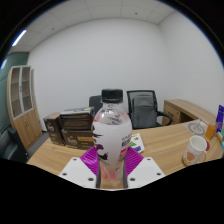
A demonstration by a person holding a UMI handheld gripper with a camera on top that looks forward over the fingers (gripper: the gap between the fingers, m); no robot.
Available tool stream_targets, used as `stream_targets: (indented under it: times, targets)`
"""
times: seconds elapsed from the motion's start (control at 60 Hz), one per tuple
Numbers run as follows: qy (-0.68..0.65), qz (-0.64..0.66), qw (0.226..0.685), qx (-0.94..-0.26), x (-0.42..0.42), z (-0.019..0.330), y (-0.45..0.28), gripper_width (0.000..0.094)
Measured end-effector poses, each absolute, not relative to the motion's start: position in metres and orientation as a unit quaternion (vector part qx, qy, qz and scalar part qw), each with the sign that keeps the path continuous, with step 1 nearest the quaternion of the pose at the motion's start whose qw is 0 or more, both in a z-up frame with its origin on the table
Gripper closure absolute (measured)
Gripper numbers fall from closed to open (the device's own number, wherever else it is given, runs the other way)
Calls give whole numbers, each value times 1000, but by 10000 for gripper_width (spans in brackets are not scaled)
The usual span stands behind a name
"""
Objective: Pour water
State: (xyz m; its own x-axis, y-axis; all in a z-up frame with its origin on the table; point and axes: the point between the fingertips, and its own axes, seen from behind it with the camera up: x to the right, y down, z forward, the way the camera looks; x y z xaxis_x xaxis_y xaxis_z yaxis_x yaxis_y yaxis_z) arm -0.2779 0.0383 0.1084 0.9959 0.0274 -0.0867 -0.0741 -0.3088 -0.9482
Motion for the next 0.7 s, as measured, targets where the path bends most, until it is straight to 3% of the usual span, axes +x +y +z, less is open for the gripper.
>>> stream_targets:
  times: [0.183, 0.4, 0.567, 0.7]
  targets:
    - [112, 207, 593, -770, -268, 188, 19, 637]
    - [302, 479, 504, -653, -228, 258, 5, 640]
    - [413, 629, 401, -522, -178, 271, 6, 639]
    - [473, 671, 346, -455, -148, 236, 23, 640]
